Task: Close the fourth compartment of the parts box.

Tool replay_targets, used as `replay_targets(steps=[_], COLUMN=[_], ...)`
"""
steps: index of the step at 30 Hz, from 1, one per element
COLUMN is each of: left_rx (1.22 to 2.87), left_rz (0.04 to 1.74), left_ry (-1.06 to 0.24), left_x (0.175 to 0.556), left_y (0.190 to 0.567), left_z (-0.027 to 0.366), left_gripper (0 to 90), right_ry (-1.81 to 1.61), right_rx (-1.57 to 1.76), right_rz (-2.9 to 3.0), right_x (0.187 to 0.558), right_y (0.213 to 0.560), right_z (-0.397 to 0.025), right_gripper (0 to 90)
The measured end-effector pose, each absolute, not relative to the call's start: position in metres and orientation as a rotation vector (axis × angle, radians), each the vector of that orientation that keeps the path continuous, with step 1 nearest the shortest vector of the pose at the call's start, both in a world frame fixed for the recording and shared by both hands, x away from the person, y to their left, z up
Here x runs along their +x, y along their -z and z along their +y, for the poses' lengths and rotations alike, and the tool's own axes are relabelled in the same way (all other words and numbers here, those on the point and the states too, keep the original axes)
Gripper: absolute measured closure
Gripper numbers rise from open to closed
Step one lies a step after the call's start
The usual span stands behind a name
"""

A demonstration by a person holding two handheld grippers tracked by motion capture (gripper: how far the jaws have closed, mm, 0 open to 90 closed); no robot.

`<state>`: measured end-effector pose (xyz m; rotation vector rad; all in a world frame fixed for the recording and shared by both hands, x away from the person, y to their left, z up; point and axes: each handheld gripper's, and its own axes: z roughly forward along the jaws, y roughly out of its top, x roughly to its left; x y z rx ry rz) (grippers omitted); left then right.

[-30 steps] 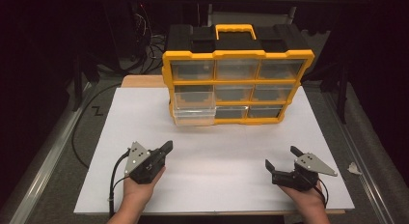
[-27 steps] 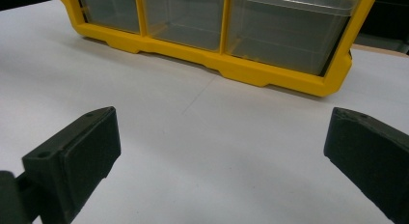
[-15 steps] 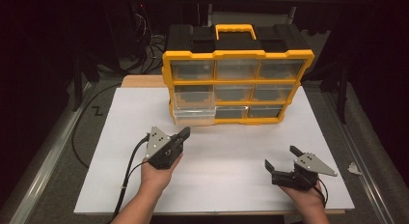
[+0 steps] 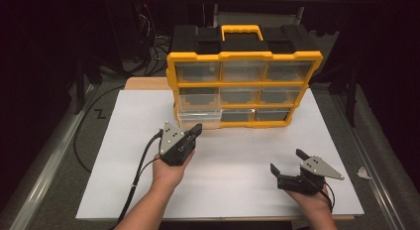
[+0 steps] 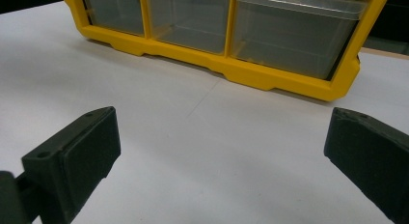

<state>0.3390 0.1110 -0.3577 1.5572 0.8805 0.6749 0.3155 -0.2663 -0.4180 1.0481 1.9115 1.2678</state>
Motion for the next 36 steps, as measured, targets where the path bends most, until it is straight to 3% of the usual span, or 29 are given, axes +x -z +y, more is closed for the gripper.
replay_targets(steps=[36], left_rx=[1.531], left_rz=[0.887], left_ry=[-0.719], left_x=[0.356], left_y=[0.343], left_z=[0.111], left_gripper=[89.7], right_ry=[-1.273], right_rx=[1.05], right_rz=[1.904], right_x=[0.316], right_y=[0.419], right_z=[-0.267], right_gripper=[0.8])
